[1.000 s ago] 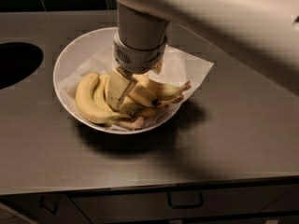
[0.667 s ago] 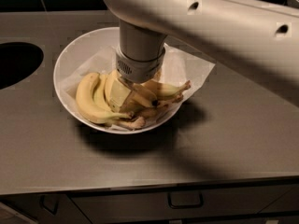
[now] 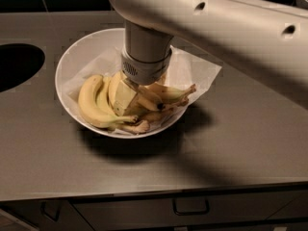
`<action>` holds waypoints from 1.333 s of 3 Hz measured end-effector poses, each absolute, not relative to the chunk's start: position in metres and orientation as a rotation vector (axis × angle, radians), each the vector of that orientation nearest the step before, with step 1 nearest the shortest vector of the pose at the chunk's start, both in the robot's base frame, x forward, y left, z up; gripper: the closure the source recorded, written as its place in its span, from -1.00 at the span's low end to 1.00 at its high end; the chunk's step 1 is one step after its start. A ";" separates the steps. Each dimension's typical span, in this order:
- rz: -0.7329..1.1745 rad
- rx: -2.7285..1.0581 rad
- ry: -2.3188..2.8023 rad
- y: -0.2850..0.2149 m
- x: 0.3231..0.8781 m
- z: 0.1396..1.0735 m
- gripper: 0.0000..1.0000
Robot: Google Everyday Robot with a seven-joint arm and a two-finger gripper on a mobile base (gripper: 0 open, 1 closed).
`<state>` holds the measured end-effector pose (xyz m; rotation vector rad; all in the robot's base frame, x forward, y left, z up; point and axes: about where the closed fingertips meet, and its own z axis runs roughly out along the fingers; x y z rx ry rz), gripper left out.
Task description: Pick banana from white bowl
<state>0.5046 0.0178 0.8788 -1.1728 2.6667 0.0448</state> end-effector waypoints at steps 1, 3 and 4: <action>0.013 -1.160 2.641 0.016 0.502 0.888 0.12; -0.004 -1.157 2.599 0.017 0.501 0.902 -0.38; -0.015 -1.168 2.573 0.018 0.502 0.912 -0.11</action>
Offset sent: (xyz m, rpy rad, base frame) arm -0.0044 -0.0021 0.0322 -0.0030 -0.1019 0.0057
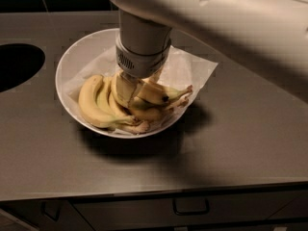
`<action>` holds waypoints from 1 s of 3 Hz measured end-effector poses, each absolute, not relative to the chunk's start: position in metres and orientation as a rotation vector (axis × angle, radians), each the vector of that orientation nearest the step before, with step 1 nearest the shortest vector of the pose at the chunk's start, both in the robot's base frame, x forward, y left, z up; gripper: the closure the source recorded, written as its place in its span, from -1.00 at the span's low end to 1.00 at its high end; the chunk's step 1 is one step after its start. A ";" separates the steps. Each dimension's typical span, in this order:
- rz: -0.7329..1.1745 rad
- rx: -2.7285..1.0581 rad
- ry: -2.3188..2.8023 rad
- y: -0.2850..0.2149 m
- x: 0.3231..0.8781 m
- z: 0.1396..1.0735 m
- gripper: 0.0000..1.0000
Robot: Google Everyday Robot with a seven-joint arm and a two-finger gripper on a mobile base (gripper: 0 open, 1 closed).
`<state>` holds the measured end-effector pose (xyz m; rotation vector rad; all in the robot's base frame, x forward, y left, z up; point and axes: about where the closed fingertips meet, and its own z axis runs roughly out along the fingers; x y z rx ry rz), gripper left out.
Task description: Pick banana from white bowl
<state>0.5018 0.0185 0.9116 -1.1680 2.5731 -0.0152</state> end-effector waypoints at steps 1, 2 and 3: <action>-0.018 -1.175 2.555 0.020 0.501 0.919 -0.14; -0.008 -1.188 2.543 0.022 0.500 0.924 -0.22; 0.009 -1.197 2.549 0.022 0.502 0.921 -0.18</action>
Offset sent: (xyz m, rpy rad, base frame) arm -0.0006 0.0065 0.0147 0.0152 -0.0087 0.0379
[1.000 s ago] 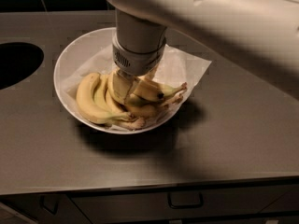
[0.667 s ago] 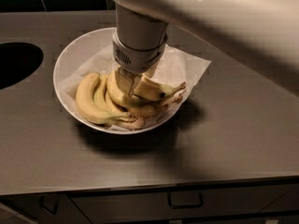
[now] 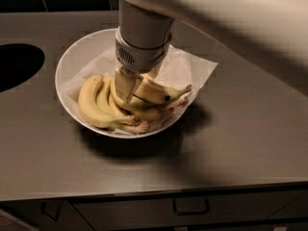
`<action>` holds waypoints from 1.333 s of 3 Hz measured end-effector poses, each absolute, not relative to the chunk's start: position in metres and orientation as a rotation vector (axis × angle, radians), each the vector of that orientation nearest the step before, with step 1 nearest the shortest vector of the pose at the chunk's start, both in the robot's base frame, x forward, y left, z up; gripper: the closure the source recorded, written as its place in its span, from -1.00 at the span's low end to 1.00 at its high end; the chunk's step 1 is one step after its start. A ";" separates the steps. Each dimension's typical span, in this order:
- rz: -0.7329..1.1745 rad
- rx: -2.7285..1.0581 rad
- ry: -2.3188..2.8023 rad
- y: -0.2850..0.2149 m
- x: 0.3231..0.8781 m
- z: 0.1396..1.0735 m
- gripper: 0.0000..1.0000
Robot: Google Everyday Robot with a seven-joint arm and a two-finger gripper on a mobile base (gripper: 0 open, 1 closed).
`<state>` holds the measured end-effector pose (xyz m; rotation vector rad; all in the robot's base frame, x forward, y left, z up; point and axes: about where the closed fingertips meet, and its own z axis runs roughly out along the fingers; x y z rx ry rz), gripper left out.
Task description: Pick banana from white bowl
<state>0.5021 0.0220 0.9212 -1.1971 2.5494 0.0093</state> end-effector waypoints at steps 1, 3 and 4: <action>0.042 -1.212 2.563 0.022 0.505 0.913 -0.08; 0.041 -1.210 2.576 0.014 0.511 0.915 0.04; 0.041 -1.207 2.580 0.013 0.512 0.913 0.06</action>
Offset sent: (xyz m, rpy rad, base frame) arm 0.0080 0.0019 -0.0286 0.0257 0.0922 0.0271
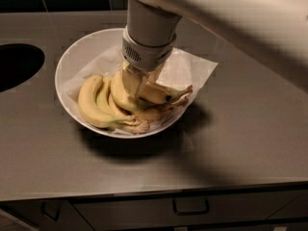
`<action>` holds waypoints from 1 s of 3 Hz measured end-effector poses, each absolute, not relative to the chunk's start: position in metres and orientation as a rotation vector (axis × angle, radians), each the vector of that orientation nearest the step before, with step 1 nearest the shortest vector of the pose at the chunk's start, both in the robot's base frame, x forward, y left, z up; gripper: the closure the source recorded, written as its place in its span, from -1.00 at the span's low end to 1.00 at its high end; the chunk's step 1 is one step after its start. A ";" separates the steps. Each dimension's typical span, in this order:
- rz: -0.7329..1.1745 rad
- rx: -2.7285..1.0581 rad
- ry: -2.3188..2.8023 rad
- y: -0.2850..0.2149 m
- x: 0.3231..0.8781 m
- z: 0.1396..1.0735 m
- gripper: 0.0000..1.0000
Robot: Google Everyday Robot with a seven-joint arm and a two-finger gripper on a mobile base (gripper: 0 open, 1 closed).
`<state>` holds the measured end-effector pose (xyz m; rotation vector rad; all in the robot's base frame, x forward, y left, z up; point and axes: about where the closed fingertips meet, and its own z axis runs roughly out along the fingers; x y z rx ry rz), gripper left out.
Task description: Pick banana from white bowl
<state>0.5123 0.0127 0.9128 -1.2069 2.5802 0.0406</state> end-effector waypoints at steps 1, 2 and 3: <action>0.044 -1.205 2.590 0.011 0.514 0.910 0.06; 0.044 -1.207 2.596 0.010 0.515 0.908 0.06; 0.045 -1.213 2.601 0.010 0.515 0.909 0.44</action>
Offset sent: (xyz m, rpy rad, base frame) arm 0.0078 -0.0062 -0.0298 -0.0185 0.0516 -0.0062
